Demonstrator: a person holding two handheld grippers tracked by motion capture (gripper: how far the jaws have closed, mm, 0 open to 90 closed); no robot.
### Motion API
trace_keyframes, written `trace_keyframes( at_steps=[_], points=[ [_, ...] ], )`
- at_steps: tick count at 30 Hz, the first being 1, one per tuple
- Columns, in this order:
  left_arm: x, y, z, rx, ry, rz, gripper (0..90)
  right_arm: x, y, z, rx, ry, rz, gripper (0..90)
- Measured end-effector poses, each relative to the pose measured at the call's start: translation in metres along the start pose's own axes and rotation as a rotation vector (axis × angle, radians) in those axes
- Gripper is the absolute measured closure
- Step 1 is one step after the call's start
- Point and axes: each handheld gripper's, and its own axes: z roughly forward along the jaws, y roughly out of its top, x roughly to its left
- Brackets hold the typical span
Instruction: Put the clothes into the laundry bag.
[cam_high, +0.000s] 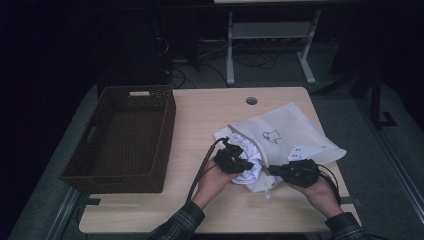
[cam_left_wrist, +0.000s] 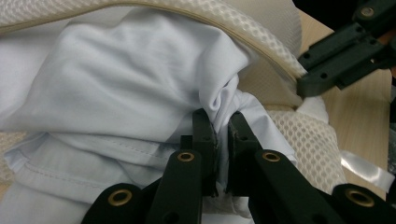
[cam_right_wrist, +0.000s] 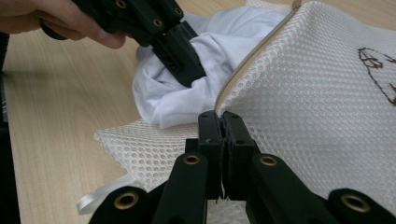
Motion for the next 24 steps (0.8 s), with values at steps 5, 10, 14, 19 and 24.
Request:
trace_keyframes(
  at_steps=[5, 10, 14, 19, 24],
  points=[
    [0.005, 0.002, 0.005, -0.022, 0.007, -0.041, 85.2, 0.001, 0.0, 0.001, 0.003, 0.01, -0.003, 87.4],
    [0.007, 0.006, 0.01, -0.043, 0.018, -0.062, 85.3, 0.001, -0.001, 0.003, 0.019, 0.02, -0.007, 87.4],
    [0.005, 0.006, 0.014, -0.057, 0.025, -0.069, 85.4, 0.0, -0.002, 0.005, 0.027, 0.024, -0.004, 87.4],
    [0.0, 0.006, 0.019, -0.071, 0.026, -0.068, 85.4, 0.001, 0.002, 0.006, 0.014, 0.027, -0.006, 87.4],
    [-0.002, 0.005, 0.025, -0.089, 0.019, -0.081, 85.4, 0.001, 0.008, 0.005, -0.003, 0.023, -0.01, 87.4]
  ],
)
